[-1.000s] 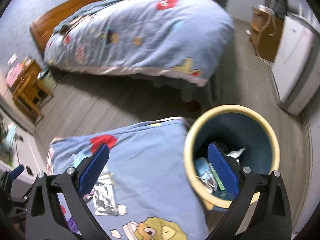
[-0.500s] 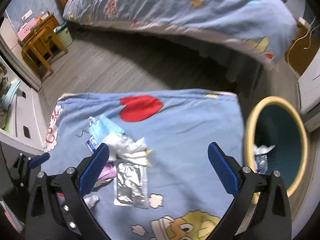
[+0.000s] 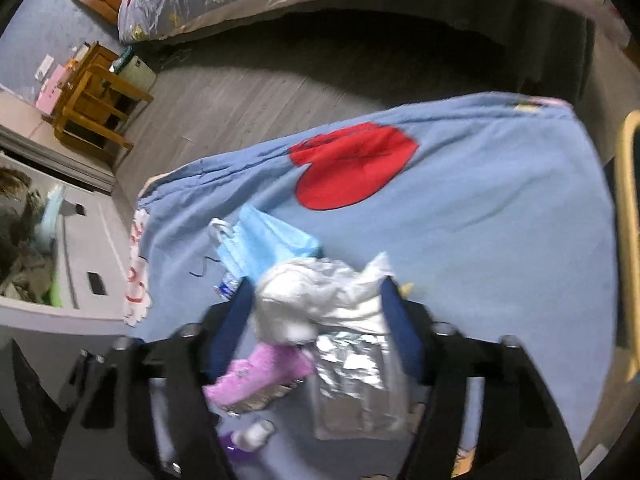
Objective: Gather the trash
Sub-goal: 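Move both open grippers back over the remaining trash on the cushion, then grasp the pink wrapper with the left gripper while the right grasps a white tissue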
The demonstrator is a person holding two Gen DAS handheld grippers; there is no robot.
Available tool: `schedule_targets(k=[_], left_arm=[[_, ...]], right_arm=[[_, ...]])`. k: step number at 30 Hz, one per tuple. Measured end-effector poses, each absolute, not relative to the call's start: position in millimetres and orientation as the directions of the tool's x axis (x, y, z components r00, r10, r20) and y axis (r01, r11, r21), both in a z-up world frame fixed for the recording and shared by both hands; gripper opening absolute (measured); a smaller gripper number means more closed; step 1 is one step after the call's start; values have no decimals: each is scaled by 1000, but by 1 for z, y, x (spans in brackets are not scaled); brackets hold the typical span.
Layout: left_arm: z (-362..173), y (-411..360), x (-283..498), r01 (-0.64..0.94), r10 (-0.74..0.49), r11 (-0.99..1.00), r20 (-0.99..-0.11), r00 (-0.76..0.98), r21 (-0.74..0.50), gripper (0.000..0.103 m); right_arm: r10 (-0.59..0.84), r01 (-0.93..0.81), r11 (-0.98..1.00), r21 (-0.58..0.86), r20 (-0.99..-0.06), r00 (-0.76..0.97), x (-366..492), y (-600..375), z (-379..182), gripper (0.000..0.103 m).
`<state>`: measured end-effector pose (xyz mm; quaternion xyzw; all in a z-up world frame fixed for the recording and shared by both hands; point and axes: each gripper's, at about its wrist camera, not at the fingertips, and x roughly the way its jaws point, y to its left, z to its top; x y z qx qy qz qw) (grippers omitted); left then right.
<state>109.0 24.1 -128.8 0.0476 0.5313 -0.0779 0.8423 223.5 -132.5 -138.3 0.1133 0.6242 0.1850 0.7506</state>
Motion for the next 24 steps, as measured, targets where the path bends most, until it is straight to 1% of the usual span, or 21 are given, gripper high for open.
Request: schedule_targets(k=[2,4,5,6,13,16,18,19,21,24], left_arm=[[-132,21,108,196,-82,981,-906,415,1,95],[-136,17,108,218,-88,976,-911,404,3,93],[-137,16,108,227,-92,974,-912,399,1,88],[-139,13,109,241,-98,971,-916,390,-2,83],[-145,-5,110,302,-94,953,-917,388,30,77],[-149,-13,110,327,-78,943,-921,382,56,69],[-152,-18,110,344,-63,936,-927,371,74,55],[-154,-19,109,350,-58,934,-930,363,78,50],[-157,-20,110,362,-52,929,-937,344,81,31],[-157,-22,108,379,-49,921,-938,342,90,17]], right_arm=[[432,-133,900,415,-891,139,224,-131,-140,24],[432,-135,900,415,-891,143,224,-131,-136,20],[434,-136,899,416,-889,146,225,-133,-134,18],[436,-135,898,419,-887,150,225,-134,-132,18],[458,-124,889,441,-869,187,226,-148,-115,17],[453,-131,891,434,-870,195,226,-152,-111,17],[447,-129,894,429,-872,199,225,-156,-109,17],[440,-128,898,422,-875,204,224,-158,-107,17],[433,-128,901,414,-877,209,223,-162,-104,17],[418,-127,908,399,-880,227,220,-167,-95,17]])
